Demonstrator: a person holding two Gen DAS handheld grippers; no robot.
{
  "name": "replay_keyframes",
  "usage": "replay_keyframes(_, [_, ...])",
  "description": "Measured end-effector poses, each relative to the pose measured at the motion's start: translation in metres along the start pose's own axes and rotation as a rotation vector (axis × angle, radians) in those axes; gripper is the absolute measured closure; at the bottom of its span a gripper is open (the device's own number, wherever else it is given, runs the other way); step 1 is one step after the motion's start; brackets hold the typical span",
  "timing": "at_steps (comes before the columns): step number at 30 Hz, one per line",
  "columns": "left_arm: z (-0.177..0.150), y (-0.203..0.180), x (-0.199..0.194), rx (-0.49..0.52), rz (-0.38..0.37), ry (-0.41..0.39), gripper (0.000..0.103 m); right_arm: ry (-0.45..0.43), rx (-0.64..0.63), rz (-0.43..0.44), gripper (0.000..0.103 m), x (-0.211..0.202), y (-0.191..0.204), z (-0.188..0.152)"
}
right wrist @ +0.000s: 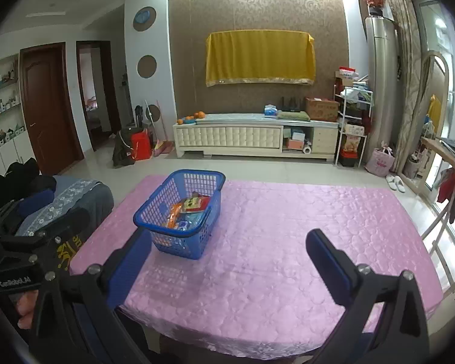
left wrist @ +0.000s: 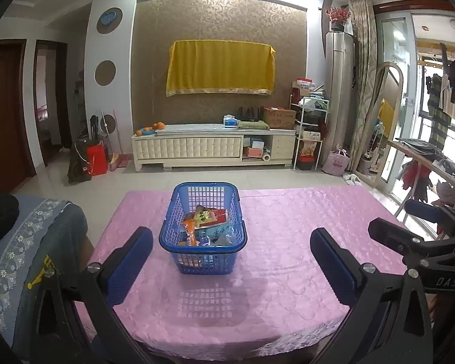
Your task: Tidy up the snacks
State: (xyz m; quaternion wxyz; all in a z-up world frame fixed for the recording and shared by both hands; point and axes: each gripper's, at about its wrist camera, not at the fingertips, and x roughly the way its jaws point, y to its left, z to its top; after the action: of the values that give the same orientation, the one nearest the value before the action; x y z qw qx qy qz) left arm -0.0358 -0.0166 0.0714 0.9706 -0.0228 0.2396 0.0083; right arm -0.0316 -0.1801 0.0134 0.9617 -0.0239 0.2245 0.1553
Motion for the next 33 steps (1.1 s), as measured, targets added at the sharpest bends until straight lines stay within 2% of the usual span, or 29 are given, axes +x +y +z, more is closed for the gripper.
replay_keyframes(33, [-0.0032, 0.0053, -0.0012, -0.050, -0.020, 0.020, 0.000, 0.007, 0.011, -0.009, 0.000, -0.0024, 0.0037, -0.0001])
